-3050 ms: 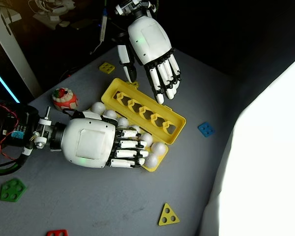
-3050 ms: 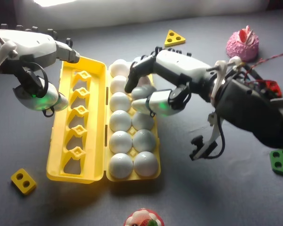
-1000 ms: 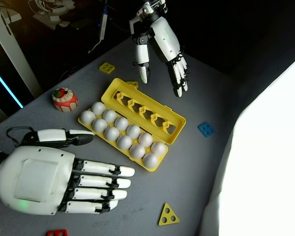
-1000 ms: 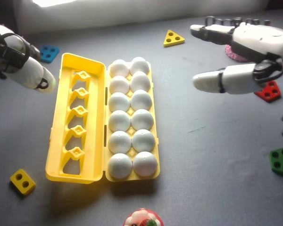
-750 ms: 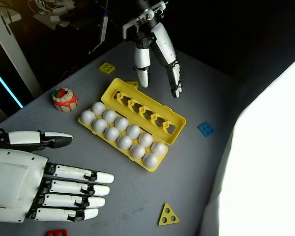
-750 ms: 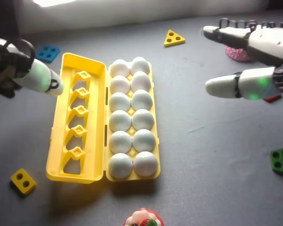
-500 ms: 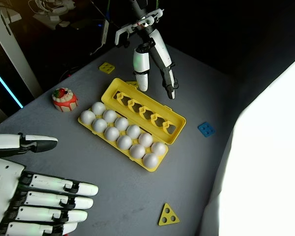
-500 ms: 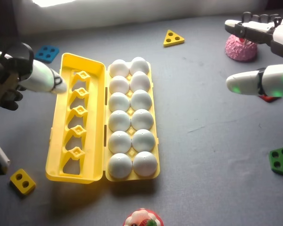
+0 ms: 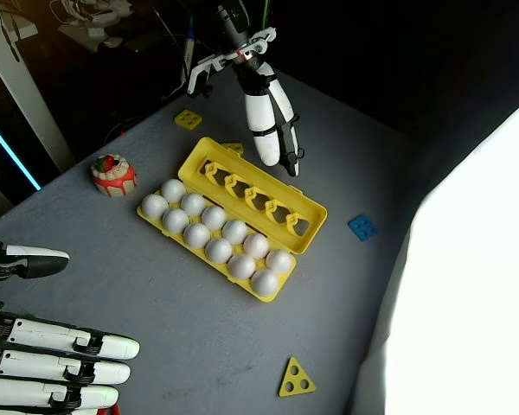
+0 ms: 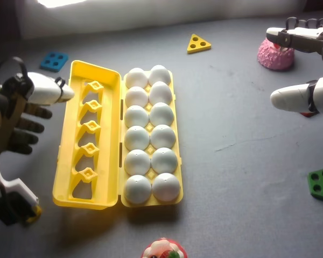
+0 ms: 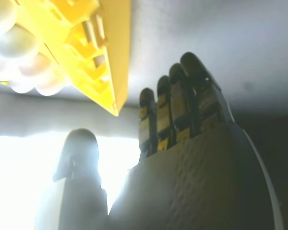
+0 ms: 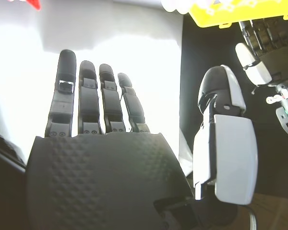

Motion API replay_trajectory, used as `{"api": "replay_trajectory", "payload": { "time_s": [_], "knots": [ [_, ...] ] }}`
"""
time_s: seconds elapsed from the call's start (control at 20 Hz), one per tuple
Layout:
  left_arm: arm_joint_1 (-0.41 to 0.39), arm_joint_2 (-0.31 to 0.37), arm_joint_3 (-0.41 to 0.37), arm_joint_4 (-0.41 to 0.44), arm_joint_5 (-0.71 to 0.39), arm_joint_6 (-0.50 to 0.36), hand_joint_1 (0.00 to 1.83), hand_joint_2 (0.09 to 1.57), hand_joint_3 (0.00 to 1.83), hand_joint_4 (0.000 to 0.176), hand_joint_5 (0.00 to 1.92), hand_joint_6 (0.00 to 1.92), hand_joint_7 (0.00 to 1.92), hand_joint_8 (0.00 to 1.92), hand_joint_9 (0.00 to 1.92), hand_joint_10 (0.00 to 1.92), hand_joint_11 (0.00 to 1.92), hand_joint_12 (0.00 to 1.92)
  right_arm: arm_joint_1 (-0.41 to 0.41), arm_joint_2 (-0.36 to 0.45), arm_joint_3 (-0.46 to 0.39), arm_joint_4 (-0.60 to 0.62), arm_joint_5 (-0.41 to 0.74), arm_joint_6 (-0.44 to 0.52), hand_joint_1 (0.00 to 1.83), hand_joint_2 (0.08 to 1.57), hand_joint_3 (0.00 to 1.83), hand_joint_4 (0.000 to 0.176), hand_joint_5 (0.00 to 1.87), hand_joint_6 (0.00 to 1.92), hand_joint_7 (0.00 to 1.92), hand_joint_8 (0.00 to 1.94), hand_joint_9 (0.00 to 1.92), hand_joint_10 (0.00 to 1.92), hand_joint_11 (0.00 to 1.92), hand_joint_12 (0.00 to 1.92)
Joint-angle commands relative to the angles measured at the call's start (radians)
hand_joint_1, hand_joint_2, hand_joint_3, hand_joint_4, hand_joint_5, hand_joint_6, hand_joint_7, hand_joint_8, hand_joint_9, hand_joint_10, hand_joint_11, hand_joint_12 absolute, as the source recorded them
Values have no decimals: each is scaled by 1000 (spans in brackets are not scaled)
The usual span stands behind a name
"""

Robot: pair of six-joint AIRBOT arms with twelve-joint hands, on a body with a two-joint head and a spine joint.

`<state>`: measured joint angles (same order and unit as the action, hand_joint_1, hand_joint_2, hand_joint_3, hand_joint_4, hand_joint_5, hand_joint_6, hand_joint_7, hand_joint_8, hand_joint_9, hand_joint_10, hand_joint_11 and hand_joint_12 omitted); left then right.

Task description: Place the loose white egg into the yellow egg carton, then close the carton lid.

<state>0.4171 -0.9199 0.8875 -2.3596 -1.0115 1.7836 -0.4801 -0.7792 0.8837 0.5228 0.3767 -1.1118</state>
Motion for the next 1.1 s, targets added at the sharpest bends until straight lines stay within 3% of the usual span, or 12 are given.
{"api": "replay_trajectory", "payload": {
  "time_s": [0.0,0.05,0.1,0.15,0.3,0.4,0.5,0.6,0.85,1.05],
  "knots": [
    [1,-4,0,47,1,-17,266,1294,0,50,320,14,320,14,309,24,0,911,11,5,0,-11,108,6,414,1070,0,0,99,3,180,3,156,6,0,705],
    [2,-5,0,46,1,-24,341,1285,0,33,355,26,327,13,312,23,0,911,11,5,-1,-11,108,6,389,1074,0,0,96,1,176,0,153,3,0,722],
    [4,-9,1,45,1,-37,323,1292,0,33,350,21,332,12,309,20,0,918,11,5,-1,-11,109,6,372,1079,2,0,96,0,157,0,135,0,0,723],
    [8,-13,1,45,1,-54,329,1290,0,37,354,19,336,10,309,18,0,928,10,5,-1,-11,109,6,378,1088,3,0,81,3,148,1,115,4,0,648],
    [22,-25,1,39,10,-106,313,1295,0,40,340,7,332,3,293,6,0,872,10,5,-1,-11,114,6,402,1074,0,0,101,4,180,4,145,11,0,743],
    [31,-32,0,31,20,-144,314,1297,1,41,342,5,327,2,291,4,0,905,9,5,-1,-12,117,6,425,1074,0,0,106,1,179,0,133,3,0,691],
    [42,-38,-3,28,27,-198,356,1290,0,37,359,9,342,4,308,9,0,942,8,5,0,-12,122,5,400,1066,0,0,128,6,207,4,169,13,0,807],
    [50,-43,-7,26,30,-233,339,1293,0,38,361,7,336,0,304,6,0,922,8,5,0,-13,122,5,388,1078,2,0,123,1,184,3,150,2,0,710],
    [51,-43,-8,22,46,-261,333,1292,0,32,378,6,393,6,330,10,0,969,7,5,0,-16,123,5,388,1084,1,0,92,5,182,1,155,5,0,723],
    [47,-43,-7,22,48,-274,365,1283,0,38,382,4,386,1,340,11,0,1017,7,5,0,-16,123,5,348,1101,3,0,64,0,150,0,135,0,0,699]
  ]
}}
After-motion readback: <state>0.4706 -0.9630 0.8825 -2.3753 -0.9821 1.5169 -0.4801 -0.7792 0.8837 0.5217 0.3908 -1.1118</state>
